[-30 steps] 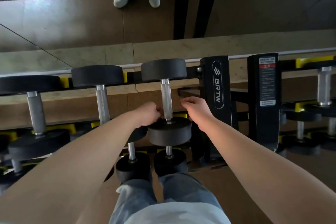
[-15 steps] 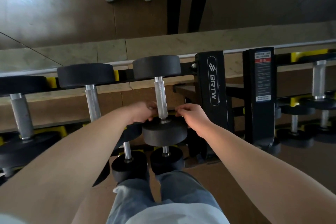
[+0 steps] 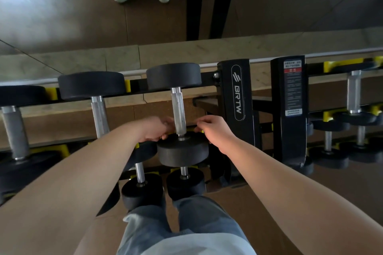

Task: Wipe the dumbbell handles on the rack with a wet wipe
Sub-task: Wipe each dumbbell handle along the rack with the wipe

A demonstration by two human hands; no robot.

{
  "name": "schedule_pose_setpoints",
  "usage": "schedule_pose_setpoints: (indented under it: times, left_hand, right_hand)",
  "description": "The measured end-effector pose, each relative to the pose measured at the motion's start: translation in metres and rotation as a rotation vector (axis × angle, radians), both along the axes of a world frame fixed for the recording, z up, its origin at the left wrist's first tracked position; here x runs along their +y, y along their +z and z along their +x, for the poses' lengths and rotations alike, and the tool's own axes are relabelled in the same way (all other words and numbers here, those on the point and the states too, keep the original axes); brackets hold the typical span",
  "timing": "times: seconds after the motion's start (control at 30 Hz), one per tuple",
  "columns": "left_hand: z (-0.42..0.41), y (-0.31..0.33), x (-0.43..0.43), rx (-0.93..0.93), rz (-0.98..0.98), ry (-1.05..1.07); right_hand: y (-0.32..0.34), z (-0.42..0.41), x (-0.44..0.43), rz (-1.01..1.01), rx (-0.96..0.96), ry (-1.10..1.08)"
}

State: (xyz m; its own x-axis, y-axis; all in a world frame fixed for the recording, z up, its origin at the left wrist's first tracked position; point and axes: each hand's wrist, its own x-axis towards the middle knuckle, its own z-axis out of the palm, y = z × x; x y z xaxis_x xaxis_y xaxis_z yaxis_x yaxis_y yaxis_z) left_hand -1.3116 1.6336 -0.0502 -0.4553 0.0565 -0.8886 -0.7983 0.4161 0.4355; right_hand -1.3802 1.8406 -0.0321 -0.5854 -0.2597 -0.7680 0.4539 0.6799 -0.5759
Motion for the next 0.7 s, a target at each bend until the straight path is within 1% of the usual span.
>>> schedule_pose_setpoints:
  times: [0.03, 0.07, 0.1, 0.13, 0.2, 0.23, 0.27, 0.33, 0.37, 0.43, 0.5, 0.57, 0.6, 0.63, 0.67, 0.7]
  left_hand:
    - [0.003, -0.001, 0.002, 0.0, -0.021, -0.056]
    - [0.005, -0.001, 0.003, 0.011, -0.025, -0.049]
    - [0.004, -0.002, 0.004, 0.021, -0.02, 0.016]
    - [0.001, -0.001, 0.005, 0.037, -0.007, 0.159]
    - [-0.012, -0.001, 0.003, 0.092, 0.012, 0.607]
    - [-0.02, 0.0, 0.001, 0.146, 0.012, 0.781]
    - [-0.027, 0.004, 0.001, 0.202, 0.003, 0.863]
    - [-0.031, 0.013, 0.004, 0.266, -0.067, 0.795]
    - [-0.027, 0.015, 0.007, 0.274, -0.114, 0.704]
    - [-0.009, 0.018, 0.014, 0.25, -0.214, 0.444]
    - [0.012, 0.018, 0.024, 0.218, -0.259, 0.185]
    - [0.025, 0.019, 0.029, 0.213, -0.253, 0.091]
    - [0.027, 0.022, 0.029, 0.218, -0.251, 0.108]
    - [0.024, 0.026, 0.028, 0.231, -0.239, 0.201]
    - [0.018, 0.03, 0.027, 0.24, -0.216, 0.373]
    - [0.01, 0.034, 0.025, 0.242, -0.168, 0.612]
  right_hand:
    - [0.001, 0.0, -0.001, 0.006, 0.002, 0.009]
    - [0.002, -0.001, -0.001, 0.01, 0.003, 0.018]
    - [0.002, -0.001, -0.001, 0.011, 0.003, 0.028]
    - [0.004, -0.002, 0.0, 0.01, 0.003, 0.033]
    - [0.008, -0.005, 0.0, 0.003, 0.001, 0.029]
    - [0.009, -0.006, -0.001, -0.001, 0.005, 0.028]
    - [0.01, -0.007, -0.001, -0.006, 0.009, 0.031]
    - [0.011, -0.008, -0.003, -0.018, 0.011, 0.04]
    - [0.011, -0.008, -0.004, -0.021, 0.011, 0.043]
    - [0.011, -0.007, -0.005, -0.017, 0.013, 0.043]
    - [0.011, -0.006, -0.006, -0.013, 0.011, 0.041]
    - [0.012, -0.005, -0.006, -0.013, 0.002, 0.036]
    - [0.013, -0.004, -0.006, -0.012, -0.002, 0.037]
    - [0.015, -0.005, -0.006, -0.013, -0.003, 0.041]
    - [0.017, -0.005, -0.006, -0.014, -0.003, 0.047]
    - [0.019, -0.006, -0.006, -0.016, -0.001, 0.054]
